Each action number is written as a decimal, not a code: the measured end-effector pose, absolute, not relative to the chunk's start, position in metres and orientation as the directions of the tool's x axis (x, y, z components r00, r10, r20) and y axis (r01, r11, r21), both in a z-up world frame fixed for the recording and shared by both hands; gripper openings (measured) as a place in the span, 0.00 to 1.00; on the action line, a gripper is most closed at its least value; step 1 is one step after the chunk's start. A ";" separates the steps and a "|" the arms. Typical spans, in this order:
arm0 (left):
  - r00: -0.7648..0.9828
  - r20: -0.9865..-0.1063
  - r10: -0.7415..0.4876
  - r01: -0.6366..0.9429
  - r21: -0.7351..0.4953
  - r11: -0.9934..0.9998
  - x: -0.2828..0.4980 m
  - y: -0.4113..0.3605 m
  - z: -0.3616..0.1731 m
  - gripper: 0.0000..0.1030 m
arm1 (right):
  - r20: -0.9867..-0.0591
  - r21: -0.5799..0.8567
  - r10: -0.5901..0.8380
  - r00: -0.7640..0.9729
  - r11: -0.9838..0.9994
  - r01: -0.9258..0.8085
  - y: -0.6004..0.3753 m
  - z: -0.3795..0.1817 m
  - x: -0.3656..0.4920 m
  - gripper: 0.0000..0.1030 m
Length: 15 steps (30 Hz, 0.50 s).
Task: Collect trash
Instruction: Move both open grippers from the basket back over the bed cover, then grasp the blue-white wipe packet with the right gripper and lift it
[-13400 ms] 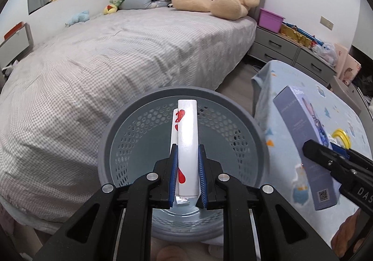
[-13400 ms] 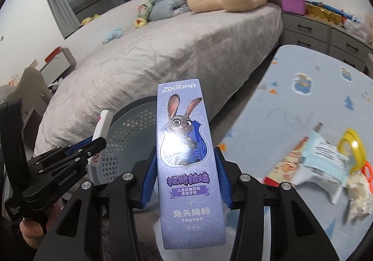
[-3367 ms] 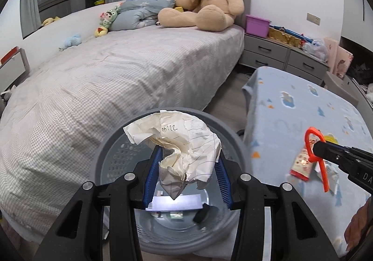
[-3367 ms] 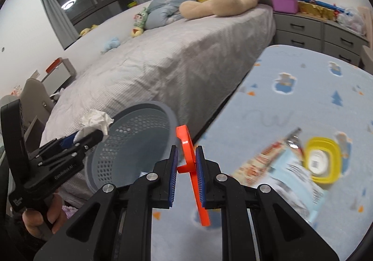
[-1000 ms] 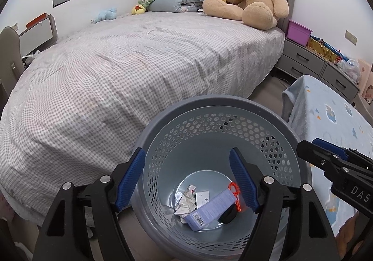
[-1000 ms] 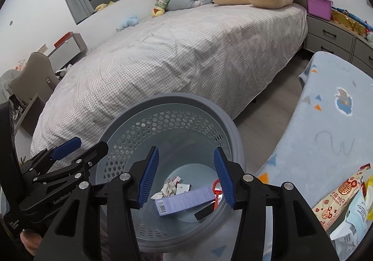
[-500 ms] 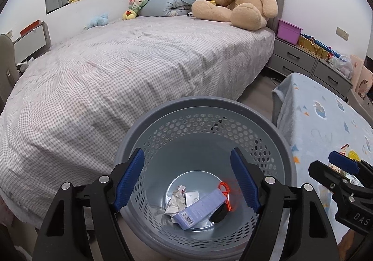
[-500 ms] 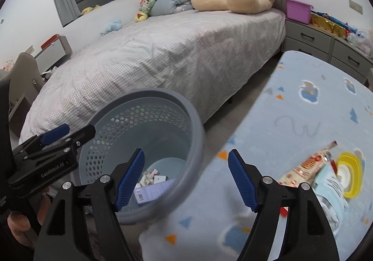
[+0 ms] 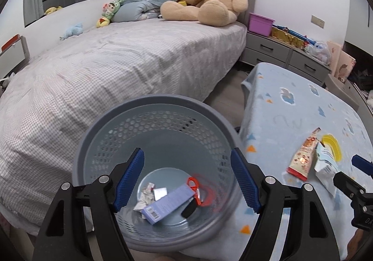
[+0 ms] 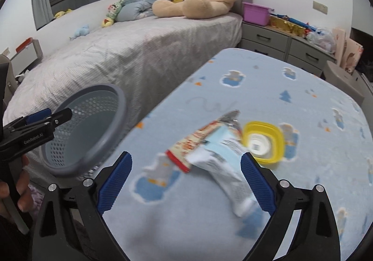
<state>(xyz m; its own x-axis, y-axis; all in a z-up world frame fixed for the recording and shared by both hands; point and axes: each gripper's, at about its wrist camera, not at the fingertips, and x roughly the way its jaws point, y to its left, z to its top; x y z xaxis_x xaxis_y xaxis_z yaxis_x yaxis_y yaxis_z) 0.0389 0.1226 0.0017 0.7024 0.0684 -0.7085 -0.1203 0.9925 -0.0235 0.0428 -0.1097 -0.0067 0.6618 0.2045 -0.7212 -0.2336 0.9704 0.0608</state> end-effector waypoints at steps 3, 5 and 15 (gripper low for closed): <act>0.702 -0.711 0.051 -0.091 -0.019 0.996 0.038 0.105 0.000 0.71 | -0.730 0.058 0.188 0.657 0.975 -0.214 -0.132 -0.009 0.042 0.93; 0.700 -0.713 0.039 -0.069 -0.013 0.998 0.038 0.093 -0.002 0.71 | -0.744 0.068 0.189 0.640 0.976 -0.209 -0.146 -0.013 0.044 0.93; 0.680 -0.733 0.015 -0.015 0.006 1.000 0.046 0.058 -0.013 0.71 | -0.779 0.044 0.171 0.603 0.974 -0.220 -0.174 -0.037 0.058 0.93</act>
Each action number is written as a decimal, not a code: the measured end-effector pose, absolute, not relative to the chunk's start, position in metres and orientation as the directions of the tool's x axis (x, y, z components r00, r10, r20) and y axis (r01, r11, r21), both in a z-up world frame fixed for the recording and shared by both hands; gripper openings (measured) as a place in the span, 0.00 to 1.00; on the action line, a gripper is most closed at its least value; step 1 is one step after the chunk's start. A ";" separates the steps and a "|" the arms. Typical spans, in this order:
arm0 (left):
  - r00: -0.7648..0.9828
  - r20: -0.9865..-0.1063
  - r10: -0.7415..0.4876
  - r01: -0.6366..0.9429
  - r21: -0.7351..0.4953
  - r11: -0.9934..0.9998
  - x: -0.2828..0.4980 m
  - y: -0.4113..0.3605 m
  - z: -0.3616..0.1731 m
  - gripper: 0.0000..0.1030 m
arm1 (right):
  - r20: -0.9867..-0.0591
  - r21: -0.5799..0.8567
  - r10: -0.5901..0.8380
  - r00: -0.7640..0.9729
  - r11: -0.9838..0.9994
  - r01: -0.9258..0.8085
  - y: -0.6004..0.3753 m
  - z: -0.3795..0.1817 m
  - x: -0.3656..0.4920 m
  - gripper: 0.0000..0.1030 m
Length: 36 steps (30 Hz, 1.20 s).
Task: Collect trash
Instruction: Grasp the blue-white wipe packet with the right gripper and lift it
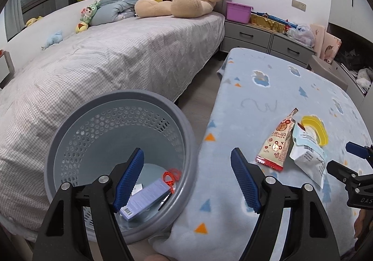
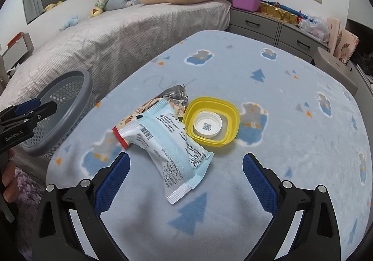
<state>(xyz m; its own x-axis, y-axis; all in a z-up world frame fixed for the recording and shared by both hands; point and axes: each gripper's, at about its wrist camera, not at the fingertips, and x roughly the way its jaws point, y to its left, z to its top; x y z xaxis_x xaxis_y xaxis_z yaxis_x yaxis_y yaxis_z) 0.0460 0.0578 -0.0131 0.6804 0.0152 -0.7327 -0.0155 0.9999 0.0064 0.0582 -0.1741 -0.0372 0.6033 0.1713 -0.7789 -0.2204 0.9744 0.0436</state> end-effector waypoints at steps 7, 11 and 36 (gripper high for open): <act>0.664 -0.747 0.006 0.001 0.009 1.000 0.053 0.046 -0.020 0.71 | -0.785 0.028 0.185 0.591 0.964 -0.264 -0.168 -0.050 0.072 0.93; 0.651 -0.759 0.002 0.010 0.010 1.000 0.058 0.040 -0.025 0.71 | -0.790 0.030 0.198 0.580 0.958 -0.286 -0.161 -0.056 0.078 0.93; 0.653 -0.757 -0.022 0.052 0.016 0.999 0.060 0.026 -0.027 0.71 | -0.774 0.098 0.238 0.586 0.961 -0.260 -0.164 -0.047 0.060 0.53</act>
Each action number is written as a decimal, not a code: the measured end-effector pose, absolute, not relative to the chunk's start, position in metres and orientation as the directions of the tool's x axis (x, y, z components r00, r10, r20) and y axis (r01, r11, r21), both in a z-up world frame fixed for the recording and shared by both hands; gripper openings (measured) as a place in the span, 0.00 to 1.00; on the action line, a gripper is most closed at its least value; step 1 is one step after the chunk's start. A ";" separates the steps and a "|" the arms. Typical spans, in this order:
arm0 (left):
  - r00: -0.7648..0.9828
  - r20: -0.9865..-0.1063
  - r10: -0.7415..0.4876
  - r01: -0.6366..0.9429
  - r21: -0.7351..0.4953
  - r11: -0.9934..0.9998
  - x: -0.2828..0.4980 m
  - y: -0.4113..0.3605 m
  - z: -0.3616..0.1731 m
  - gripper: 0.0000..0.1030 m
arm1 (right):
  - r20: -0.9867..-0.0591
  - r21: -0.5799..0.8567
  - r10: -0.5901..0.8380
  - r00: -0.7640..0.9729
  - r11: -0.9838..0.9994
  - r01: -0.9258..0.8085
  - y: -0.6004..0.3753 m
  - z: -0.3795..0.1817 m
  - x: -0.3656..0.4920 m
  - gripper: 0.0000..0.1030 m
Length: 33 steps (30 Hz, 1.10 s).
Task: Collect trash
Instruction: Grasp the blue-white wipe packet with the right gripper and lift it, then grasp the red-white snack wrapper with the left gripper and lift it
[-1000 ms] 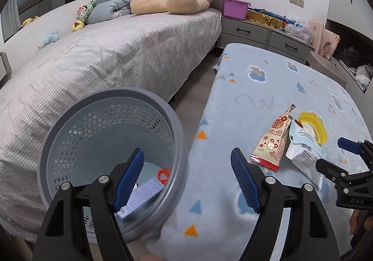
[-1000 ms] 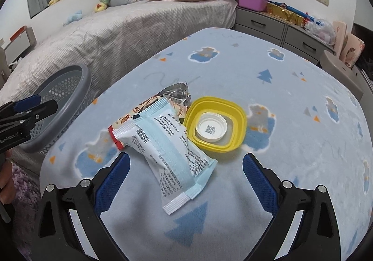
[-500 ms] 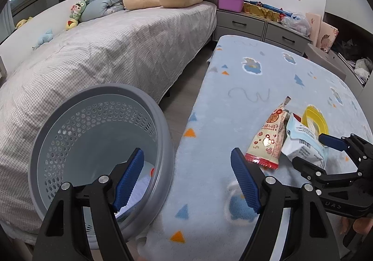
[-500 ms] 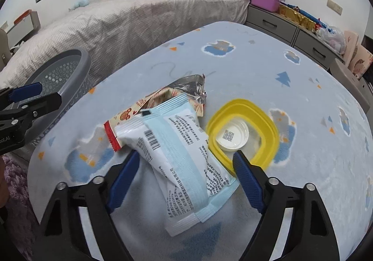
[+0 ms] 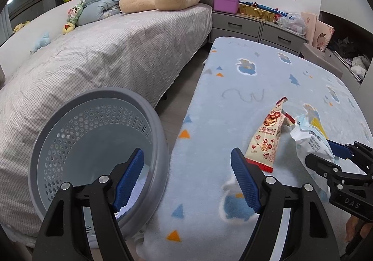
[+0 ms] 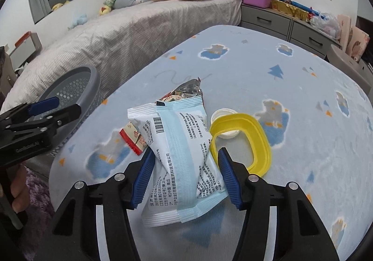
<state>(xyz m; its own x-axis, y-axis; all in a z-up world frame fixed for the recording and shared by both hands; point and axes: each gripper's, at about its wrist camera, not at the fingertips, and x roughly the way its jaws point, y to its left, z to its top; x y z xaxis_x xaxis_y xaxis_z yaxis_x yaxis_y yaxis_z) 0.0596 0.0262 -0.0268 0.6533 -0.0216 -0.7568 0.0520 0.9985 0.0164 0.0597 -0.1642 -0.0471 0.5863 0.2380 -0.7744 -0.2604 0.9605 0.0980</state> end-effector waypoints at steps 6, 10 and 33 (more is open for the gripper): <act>0.657 -0.752 -0.056 0.096 0.010 0.995 0.053 0.013 -0.025 0.71 | -0.752 0.135 0.242 0.613 0.967 -0.216 -0.181 -0.036 0.039 0.53; 0.650 -0.755 -0.087 0.131 -0.002 0.991 0.050 0.001 -0.025 0.71 | -0.739 0.163 0.234 0.632 0.972 -0.170 -0.198 -0.031 0.028 0.53; 0.549 -0.828 -0.110 0.284 0.061 0.957 0.113 -0.077 -0.061 0.71 | -0.710 0.271 0.186 0.679 0.962 0.019 -0.290 -0.027 0.014 0.53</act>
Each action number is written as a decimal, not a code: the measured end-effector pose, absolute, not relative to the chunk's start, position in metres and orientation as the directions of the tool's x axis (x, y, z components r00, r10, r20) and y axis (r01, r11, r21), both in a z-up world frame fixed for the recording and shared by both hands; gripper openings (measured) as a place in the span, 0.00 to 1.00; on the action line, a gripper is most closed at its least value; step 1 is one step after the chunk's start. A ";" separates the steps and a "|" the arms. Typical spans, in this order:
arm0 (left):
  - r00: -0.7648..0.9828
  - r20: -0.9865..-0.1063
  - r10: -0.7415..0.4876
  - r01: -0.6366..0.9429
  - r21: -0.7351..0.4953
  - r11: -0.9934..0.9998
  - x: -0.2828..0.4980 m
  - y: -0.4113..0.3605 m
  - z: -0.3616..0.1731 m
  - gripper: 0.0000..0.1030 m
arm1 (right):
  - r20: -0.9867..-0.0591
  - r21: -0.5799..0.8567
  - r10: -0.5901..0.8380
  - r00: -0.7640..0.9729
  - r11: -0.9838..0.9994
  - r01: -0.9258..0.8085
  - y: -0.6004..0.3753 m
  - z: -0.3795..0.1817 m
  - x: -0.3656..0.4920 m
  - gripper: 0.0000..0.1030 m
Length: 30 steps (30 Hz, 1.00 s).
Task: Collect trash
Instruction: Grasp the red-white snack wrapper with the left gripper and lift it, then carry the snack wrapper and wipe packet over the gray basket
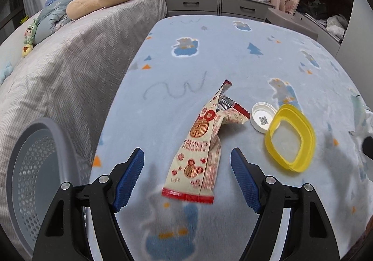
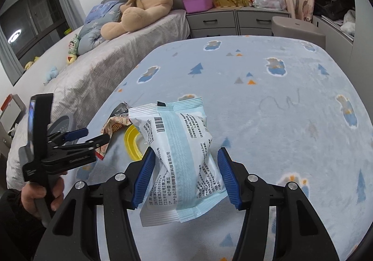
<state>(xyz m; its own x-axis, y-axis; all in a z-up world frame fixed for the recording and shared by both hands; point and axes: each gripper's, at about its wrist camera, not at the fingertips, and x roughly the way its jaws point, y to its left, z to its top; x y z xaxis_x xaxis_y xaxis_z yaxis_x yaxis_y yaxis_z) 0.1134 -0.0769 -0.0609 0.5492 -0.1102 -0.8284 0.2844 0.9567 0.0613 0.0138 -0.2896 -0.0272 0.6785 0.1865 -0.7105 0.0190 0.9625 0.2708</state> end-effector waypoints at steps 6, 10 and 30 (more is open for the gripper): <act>0.527 -0.842 -0.113 0.283 0.048 0.958 0.134 -0.087 -0.075 0.71 | -0.711 0.295 0.207 0.672 0.955 0.017 -0.293 -0.030 0.017 0.53; 0.507 -0.852 -0.133 0.296 0.027 0.955 0.137 -0.090 -0.079 0.54 | -0.717 0.295 0.212 0.665 0.955 0.014 -0.293 -0.032 0.019 0.53; 0.634 -0.767 -0.098 0.214 0.052 0.975 0.077 -0.034 -0.031 0.32 | -0.712 0.258 0.209 0.671 0.966 -0.027 -0.264 -0.026 0.016 0.53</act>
<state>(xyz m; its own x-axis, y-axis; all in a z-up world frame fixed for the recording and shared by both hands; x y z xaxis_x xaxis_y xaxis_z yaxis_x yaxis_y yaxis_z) 0.0768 -0.0342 -0.0314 0.6337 -0.0982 -0.7673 0.2145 0.9753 0.0523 0.0162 -0.2635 -0.0263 0.6708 0.2090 -0.7115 -0.0267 0.9656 0.2585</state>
